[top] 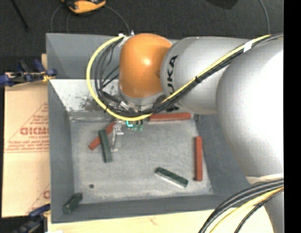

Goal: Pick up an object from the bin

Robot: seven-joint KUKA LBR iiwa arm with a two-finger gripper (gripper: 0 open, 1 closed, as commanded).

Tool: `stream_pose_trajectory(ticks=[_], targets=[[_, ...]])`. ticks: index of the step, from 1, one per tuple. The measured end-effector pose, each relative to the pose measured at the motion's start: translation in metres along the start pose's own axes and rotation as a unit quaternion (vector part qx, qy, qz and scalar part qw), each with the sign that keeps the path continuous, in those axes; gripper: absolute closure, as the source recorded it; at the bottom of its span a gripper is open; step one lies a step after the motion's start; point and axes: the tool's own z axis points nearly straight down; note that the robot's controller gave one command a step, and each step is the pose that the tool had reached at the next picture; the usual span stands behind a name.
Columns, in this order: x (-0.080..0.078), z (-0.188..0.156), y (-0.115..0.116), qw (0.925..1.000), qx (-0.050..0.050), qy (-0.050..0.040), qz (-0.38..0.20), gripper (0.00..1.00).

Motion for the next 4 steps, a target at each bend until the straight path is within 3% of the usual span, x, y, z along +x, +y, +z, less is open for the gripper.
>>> stream_pose_trajectory(ticks=[1,2,3,4], targets=[[-0.002,-0.005,0.0,1.0,-0.001,-0.004,0.001,0.0],[-0.017,0.044,-0.019,0.9999,0.0,-0.0083,-0.01,0.0],[-0.012,0.072,-0.02,0.9983,0.0,-0.0027,0.058,0.0],[-0.033,0.081,-0.01,0.9971,-0.001,-0.0064,0.075,1.0]])
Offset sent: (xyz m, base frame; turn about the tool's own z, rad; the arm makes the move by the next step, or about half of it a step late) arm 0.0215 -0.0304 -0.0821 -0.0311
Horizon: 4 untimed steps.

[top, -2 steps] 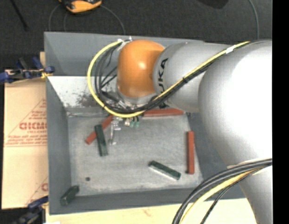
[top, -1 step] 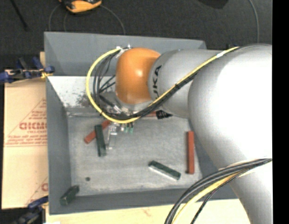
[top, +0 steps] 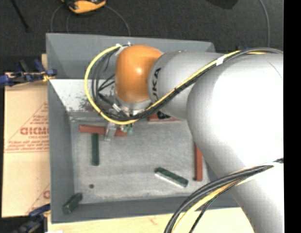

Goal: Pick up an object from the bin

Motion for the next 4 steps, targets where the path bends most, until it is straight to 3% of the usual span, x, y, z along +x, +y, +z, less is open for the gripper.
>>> stream_pose_trajectory(ticks=[2,4], targets=[[-0.004,0.0,-0.012,0.9999,-0.002,0.0015,0.012,1.0],[-0.008,-0.004,-0.007,0.9998,-0.001,0.0008,0.021,1.0]])
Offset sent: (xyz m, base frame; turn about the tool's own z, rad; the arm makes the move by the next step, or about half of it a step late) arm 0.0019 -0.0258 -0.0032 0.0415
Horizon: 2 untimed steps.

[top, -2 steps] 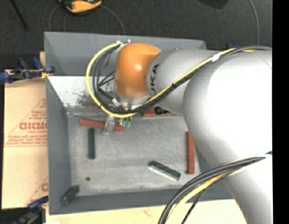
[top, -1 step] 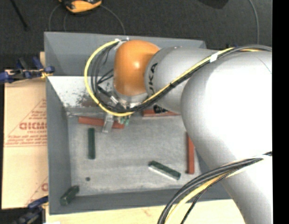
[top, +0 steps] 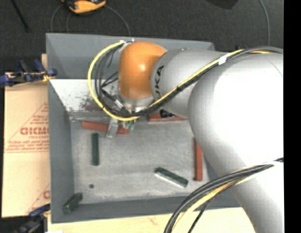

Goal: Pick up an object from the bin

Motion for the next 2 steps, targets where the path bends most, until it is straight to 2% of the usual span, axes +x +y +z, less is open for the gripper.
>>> stream_pose_trajectory(ticks=[2], targets=[[0.0,0.0,0.0,1.0,0.0,0.0,0.001,1.0]])
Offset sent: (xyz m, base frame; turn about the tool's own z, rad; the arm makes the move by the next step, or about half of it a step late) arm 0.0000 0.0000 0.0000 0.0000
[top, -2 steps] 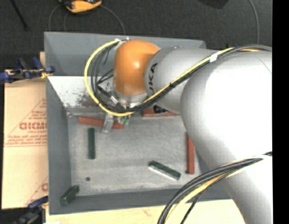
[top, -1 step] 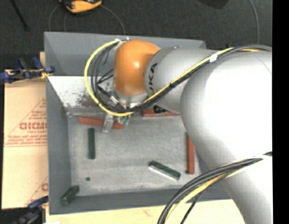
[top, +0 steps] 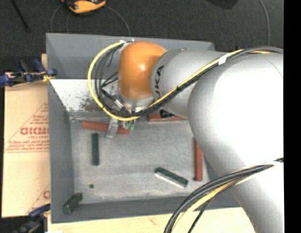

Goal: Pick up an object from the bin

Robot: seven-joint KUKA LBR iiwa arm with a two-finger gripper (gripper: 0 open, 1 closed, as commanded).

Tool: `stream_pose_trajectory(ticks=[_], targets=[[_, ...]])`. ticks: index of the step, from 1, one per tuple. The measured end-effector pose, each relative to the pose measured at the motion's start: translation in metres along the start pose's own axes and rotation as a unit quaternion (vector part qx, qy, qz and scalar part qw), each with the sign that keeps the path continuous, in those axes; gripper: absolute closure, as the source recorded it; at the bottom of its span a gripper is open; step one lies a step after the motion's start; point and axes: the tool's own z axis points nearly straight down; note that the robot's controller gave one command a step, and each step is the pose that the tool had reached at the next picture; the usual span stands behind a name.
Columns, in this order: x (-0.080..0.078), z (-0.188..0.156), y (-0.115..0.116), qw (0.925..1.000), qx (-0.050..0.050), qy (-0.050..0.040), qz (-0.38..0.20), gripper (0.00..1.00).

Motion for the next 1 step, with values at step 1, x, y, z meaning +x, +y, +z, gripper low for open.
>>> stream_pose_trajectory(ticks=[1], targets=[[0.0102,-0.1292,-0.0436,0.9997,0.002,0.0012,0.023,1.0]])
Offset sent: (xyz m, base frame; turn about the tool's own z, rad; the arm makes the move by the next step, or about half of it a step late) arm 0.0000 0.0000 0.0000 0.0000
